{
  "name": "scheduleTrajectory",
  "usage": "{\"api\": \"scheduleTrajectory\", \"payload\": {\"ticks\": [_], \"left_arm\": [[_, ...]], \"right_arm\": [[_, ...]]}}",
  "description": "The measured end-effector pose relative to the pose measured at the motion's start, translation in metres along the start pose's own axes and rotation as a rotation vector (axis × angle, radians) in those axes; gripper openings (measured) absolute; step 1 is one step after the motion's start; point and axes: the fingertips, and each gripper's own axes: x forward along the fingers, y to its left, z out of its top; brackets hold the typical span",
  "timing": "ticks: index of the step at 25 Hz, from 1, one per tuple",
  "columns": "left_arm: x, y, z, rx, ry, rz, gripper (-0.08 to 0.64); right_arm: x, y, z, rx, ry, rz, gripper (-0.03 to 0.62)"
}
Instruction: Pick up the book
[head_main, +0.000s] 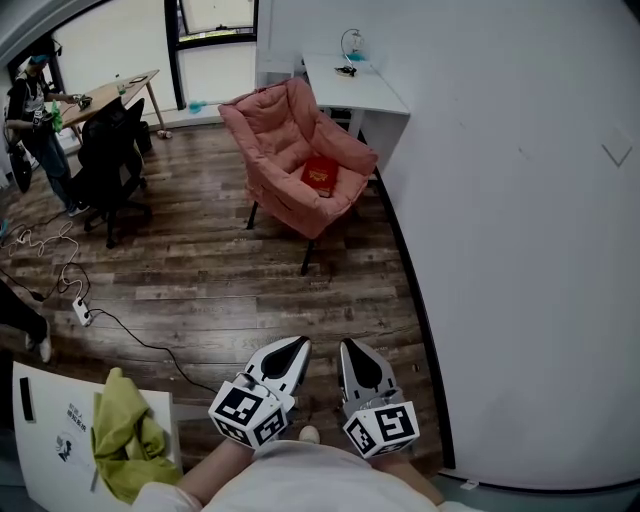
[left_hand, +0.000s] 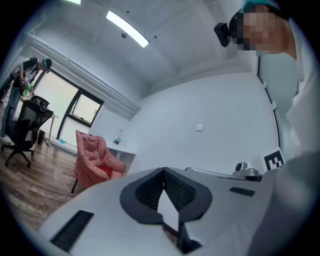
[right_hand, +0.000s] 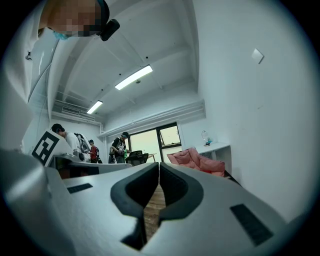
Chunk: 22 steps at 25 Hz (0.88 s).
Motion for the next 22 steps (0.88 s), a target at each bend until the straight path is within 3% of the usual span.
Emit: {"api": "scheduleTrajectory", "payload": {"ticks": [12,22], "left_arm": [[0.031,-0.026,-0.014,0.020,-0.027,0.013,0.003],[0.056,-0.007,-0.018,0.003,0.000,0.017,0.003]], "right_arm": [[-0.021,-0.038,-0.001,0.000,-0.005,0.005,0.028],[0.004,-0.064,-0.011,0.021,0.030,-0.016,0.028]]}}
